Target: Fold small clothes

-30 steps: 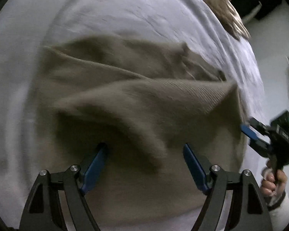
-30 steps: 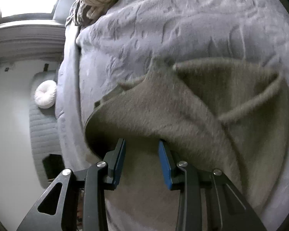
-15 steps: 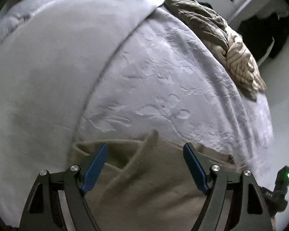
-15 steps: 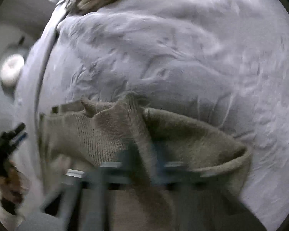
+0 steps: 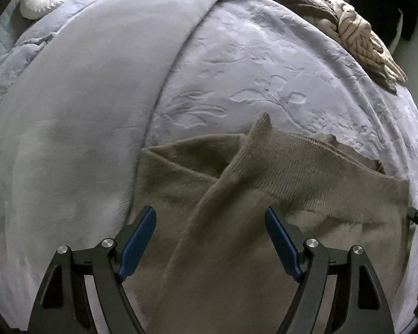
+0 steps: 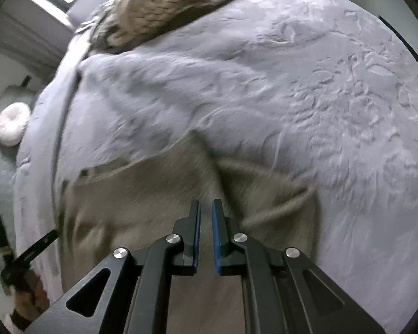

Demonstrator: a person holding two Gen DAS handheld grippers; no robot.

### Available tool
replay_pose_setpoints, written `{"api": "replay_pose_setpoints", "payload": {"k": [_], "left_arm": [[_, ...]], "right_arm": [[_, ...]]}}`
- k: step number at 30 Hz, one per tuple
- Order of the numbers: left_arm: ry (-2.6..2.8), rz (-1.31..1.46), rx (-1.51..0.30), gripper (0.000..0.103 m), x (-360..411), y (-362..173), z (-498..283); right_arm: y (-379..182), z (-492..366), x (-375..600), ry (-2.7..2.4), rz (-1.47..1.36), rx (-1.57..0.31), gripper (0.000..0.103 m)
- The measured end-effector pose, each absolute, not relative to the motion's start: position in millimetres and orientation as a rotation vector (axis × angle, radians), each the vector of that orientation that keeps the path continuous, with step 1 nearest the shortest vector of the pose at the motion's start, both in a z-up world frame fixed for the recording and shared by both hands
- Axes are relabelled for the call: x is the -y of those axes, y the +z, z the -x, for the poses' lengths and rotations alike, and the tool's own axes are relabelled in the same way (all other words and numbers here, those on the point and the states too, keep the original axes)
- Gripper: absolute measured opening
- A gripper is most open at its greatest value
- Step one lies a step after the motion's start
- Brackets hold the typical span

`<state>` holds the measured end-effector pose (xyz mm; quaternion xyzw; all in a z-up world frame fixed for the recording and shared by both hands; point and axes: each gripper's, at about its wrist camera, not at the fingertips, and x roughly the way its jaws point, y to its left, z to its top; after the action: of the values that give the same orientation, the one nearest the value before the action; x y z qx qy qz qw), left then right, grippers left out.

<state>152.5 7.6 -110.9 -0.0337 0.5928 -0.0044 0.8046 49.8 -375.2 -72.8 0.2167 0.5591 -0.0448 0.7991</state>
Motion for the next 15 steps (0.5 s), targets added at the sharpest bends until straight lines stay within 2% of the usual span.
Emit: {"api": "replay_pose_setpoints", "payload": {"k": [6,10,15], "left_arm": [[0.024,0.010,-1.325,0.080,-15,-126,-130],[0.083,0.004,-1.385,0.080,-37,-143,-108],[0.113,0.050,-1.406,0.083,-74,-139,-76]], "right_arm": [[-101,-15,353,-0.082,-0.432,-1.331,0.009],[-103,24,366,-0.111,-0.495,-1.339,0.009],[-98,48,370,-0.143,-0.570,-1.354,0.009]]}}
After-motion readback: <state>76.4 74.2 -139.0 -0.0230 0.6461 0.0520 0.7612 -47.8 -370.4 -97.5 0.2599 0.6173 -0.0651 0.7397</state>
